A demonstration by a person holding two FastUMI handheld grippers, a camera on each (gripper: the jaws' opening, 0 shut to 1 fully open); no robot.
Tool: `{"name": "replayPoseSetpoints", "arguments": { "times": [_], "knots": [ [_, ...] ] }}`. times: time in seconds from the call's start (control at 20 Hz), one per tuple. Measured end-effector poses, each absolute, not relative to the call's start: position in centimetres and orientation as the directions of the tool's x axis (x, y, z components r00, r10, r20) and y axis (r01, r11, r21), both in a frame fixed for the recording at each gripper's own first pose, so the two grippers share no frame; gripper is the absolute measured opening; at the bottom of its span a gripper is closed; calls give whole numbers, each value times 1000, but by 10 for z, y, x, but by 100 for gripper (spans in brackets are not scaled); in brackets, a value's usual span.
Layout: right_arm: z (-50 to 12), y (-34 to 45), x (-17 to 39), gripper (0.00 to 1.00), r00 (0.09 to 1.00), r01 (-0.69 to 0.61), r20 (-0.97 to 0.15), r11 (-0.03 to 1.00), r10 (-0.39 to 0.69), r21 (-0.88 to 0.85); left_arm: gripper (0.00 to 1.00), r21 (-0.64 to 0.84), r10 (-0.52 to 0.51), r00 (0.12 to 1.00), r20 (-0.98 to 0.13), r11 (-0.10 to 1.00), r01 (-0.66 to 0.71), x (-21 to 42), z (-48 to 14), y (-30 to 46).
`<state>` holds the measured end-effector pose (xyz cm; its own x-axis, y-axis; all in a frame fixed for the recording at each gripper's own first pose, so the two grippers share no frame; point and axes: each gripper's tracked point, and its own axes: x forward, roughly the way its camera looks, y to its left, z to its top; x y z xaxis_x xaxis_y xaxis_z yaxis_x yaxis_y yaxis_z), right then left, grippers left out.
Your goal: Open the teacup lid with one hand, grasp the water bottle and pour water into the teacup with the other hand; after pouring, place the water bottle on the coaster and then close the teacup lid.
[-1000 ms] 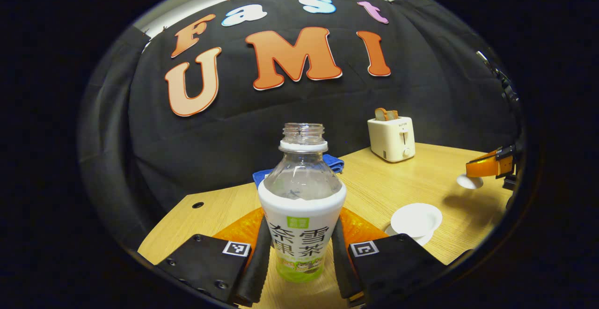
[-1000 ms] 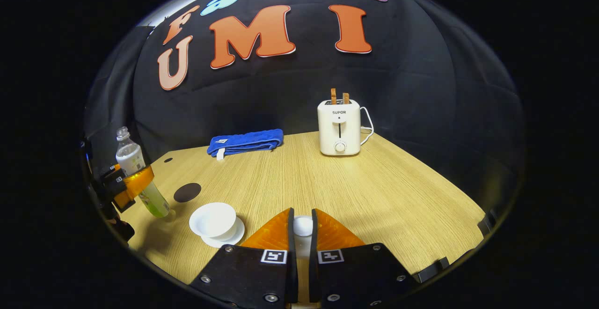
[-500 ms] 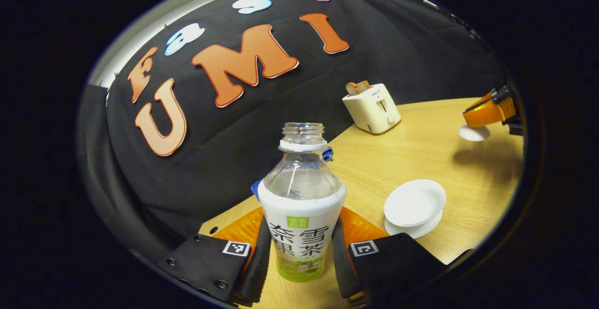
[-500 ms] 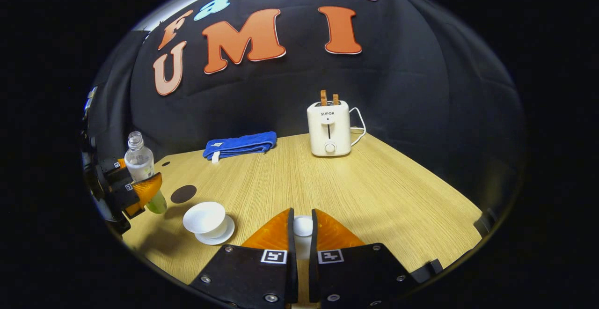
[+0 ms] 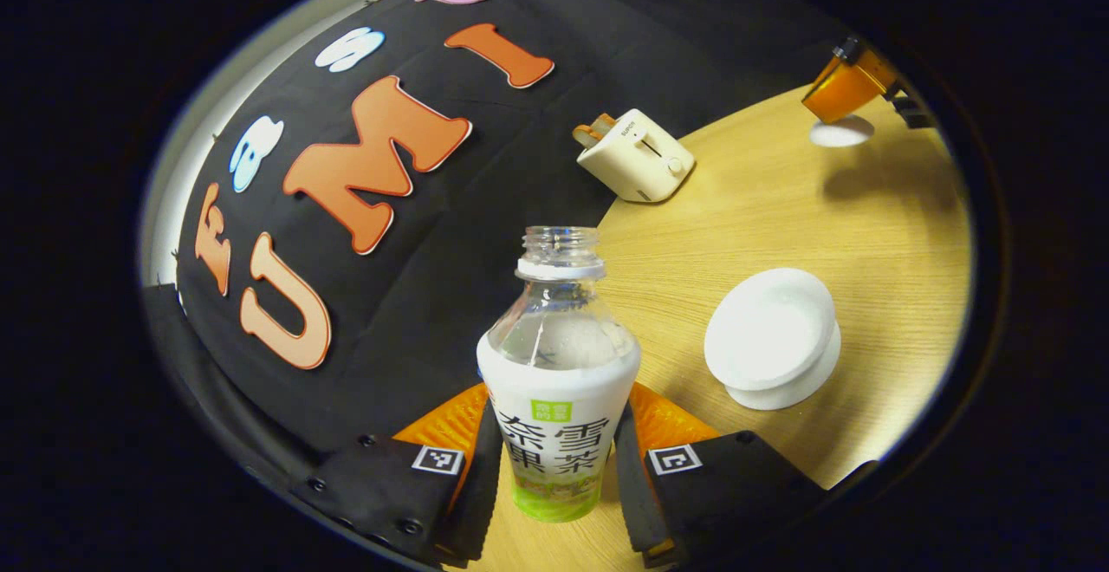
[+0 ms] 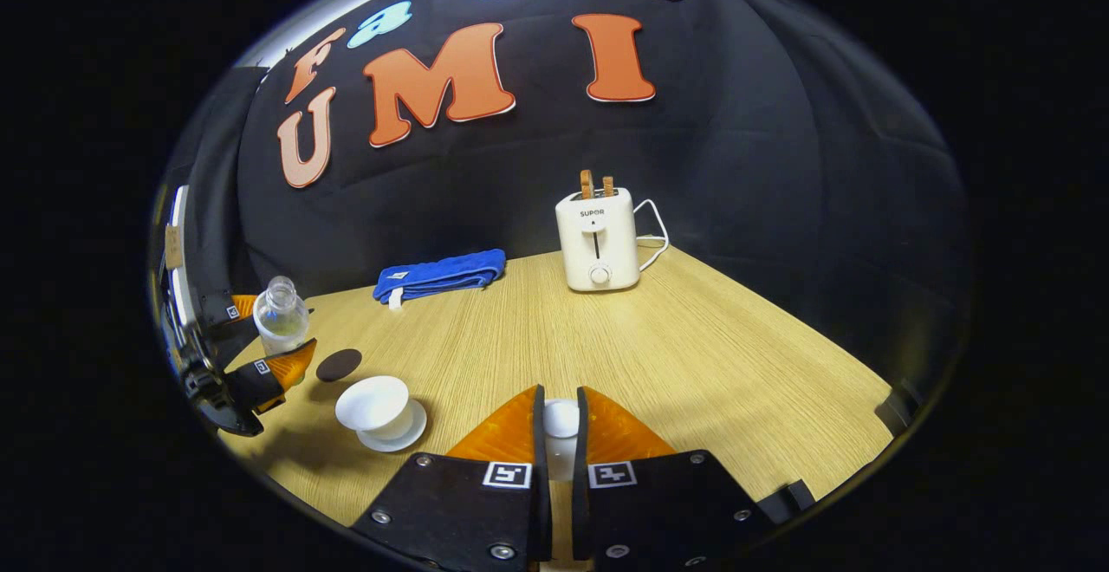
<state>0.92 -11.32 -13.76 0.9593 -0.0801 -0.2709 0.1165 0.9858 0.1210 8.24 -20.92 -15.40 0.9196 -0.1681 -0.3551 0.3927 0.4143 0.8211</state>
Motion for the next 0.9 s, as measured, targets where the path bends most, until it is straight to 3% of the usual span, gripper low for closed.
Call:
{"name": "replayPoseSetpoints", "arguments": {
  "times": [0.9],
  "knots": [
    [-144, -111, 7, 10, 958, 107, -278, 987, -70, 122, 63, 929, -143, 920, -366, 4, 370, 92, -167, -203]
  ]
}}
